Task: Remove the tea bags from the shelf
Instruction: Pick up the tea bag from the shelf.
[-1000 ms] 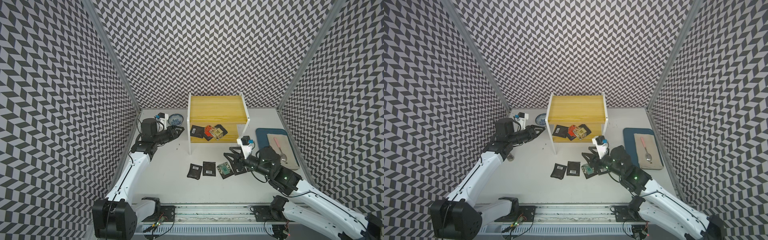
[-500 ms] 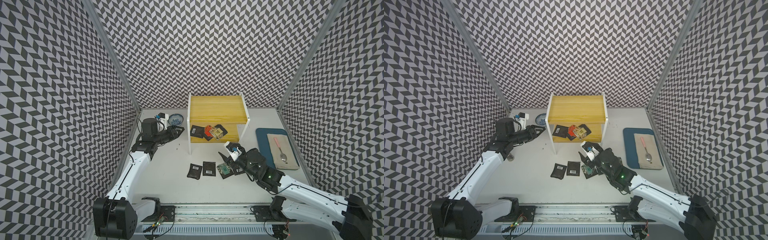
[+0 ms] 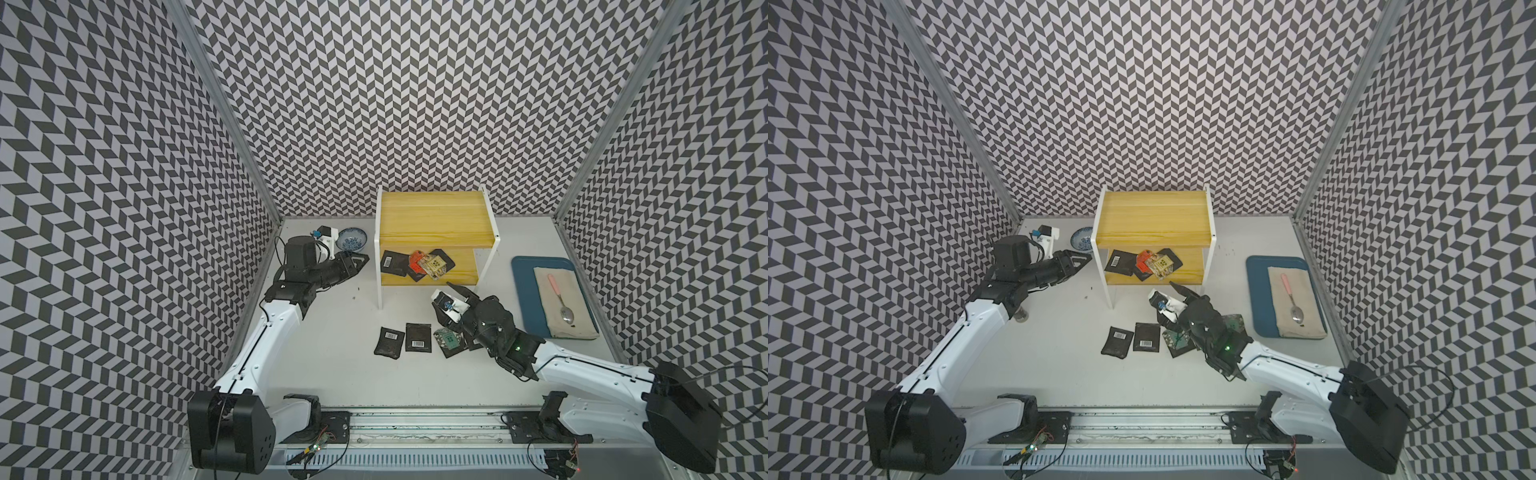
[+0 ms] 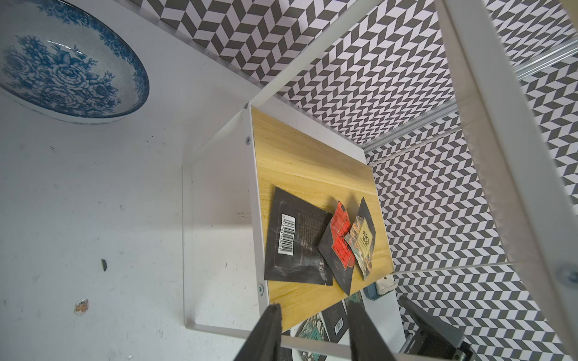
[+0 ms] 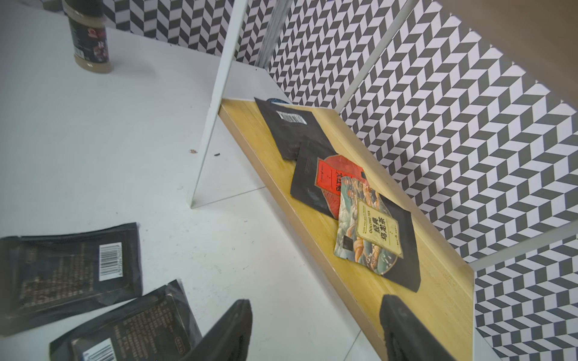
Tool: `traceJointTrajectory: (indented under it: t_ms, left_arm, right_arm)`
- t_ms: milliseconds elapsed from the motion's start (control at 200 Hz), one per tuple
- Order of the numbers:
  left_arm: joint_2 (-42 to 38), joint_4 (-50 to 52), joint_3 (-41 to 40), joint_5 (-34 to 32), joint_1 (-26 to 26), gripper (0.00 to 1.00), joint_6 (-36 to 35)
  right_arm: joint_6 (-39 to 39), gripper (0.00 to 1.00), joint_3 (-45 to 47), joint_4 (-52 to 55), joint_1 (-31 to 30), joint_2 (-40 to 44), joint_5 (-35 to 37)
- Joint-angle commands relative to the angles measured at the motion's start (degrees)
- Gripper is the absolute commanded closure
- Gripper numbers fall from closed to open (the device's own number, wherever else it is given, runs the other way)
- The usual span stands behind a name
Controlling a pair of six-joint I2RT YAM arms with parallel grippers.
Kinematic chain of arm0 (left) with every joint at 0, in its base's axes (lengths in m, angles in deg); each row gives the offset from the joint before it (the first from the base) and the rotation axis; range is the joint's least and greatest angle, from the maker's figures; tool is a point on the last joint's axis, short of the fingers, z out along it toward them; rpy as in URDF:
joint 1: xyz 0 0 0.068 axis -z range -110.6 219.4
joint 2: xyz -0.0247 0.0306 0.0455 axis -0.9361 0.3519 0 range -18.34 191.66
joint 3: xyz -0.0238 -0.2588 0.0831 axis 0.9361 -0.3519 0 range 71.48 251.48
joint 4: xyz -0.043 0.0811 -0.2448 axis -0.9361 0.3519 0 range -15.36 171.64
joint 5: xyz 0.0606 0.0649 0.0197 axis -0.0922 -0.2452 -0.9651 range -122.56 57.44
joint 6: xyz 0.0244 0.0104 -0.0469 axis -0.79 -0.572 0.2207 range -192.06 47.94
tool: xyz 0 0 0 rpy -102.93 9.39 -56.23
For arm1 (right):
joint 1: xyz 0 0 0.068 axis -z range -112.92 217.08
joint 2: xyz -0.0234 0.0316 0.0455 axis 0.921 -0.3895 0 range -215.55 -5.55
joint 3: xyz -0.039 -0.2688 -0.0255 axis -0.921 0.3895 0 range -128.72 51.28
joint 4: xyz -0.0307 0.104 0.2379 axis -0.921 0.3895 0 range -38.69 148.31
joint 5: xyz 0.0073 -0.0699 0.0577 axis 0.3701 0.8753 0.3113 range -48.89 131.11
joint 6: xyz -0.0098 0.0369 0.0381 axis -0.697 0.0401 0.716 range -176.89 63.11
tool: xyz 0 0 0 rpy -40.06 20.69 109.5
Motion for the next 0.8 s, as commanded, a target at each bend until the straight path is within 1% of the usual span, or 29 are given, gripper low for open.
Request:
traceJointTrajectory:
  t_ms: [0, 160, 516, 796]
  left_arm:
    - [0.13, -1.64, 2.17, 0.96, -0.23, 0.61, -0.57]
    - [0.27, -1.63, 1.9, 0.87, -0.32, 0.61, -0.65]
    - [0.71, -1.71, 2.33, 0.85, -0.36, 0.62, -0.75]
    - [0.97, -1.73, 2.26, 0.85, -0.74, 0.62, -1.01]
  right_arm:
    - [-2.71, 0.31, -2.18, -6.14, -0.04, -1.88, 1.78]
    - [-2.94, 0.32, -3.7, -7.45, 1.05, -4.3, 0.91]
    - [-5.03, 0.34, -9.42, -5.78, 3.85, -10.94, -2.69]
    - [-4.87, 0.35, -11.26, -2.82, 4.95, -13.17, -5.62]
